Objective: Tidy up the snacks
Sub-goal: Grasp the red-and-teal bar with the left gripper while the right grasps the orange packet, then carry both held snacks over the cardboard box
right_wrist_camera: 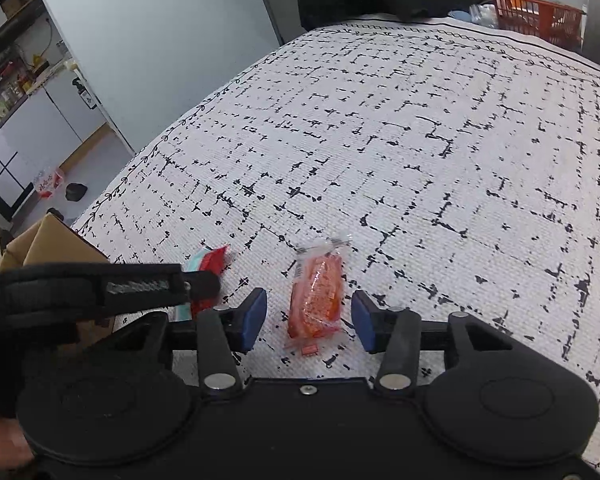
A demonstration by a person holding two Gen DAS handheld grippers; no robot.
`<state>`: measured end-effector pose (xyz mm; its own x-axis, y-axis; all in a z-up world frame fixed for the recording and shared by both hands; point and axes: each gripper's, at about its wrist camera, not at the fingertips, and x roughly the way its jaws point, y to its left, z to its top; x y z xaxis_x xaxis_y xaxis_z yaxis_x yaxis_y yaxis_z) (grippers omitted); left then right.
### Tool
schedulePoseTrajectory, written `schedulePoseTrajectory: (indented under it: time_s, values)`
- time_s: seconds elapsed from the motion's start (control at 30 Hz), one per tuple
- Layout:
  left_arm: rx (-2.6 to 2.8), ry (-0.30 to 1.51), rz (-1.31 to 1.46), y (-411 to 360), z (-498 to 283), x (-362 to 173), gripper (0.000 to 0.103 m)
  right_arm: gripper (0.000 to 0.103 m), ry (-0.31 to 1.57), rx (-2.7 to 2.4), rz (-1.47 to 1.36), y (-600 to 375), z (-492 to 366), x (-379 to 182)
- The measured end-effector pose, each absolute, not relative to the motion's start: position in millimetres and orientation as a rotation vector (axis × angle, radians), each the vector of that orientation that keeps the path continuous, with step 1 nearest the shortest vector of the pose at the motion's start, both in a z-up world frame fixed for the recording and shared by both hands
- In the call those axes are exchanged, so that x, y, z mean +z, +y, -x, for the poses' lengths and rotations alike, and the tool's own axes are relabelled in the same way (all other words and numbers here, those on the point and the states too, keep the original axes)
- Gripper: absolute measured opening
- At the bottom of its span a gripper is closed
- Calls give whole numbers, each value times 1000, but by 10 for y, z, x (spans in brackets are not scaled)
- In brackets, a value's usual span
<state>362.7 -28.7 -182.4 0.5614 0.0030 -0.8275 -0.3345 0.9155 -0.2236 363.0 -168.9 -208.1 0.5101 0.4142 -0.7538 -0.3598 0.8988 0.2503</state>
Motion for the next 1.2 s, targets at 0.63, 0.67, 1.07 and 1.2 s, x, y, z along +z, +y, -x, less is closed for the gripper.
schedulePoseTrajectory:
  time_s: [0.63,0.67,1.07,1.2]
  values:
    - [161,872,425,-278,-3119,-1282,19,22,923,466,-48,-1740,-3344,-1815]
    - [157,867,425,-279,-3083,-1253,19,22,917,470,-45,-1730,-3313,-1776]
    - [174,807,450,-77,-2610,-900,19,22,847,545,-99,-1521,-2944,-1264]
    - [197,782,464,43,-2466,-807,19,22,821,577,-90,-1392,-2840,-1114]
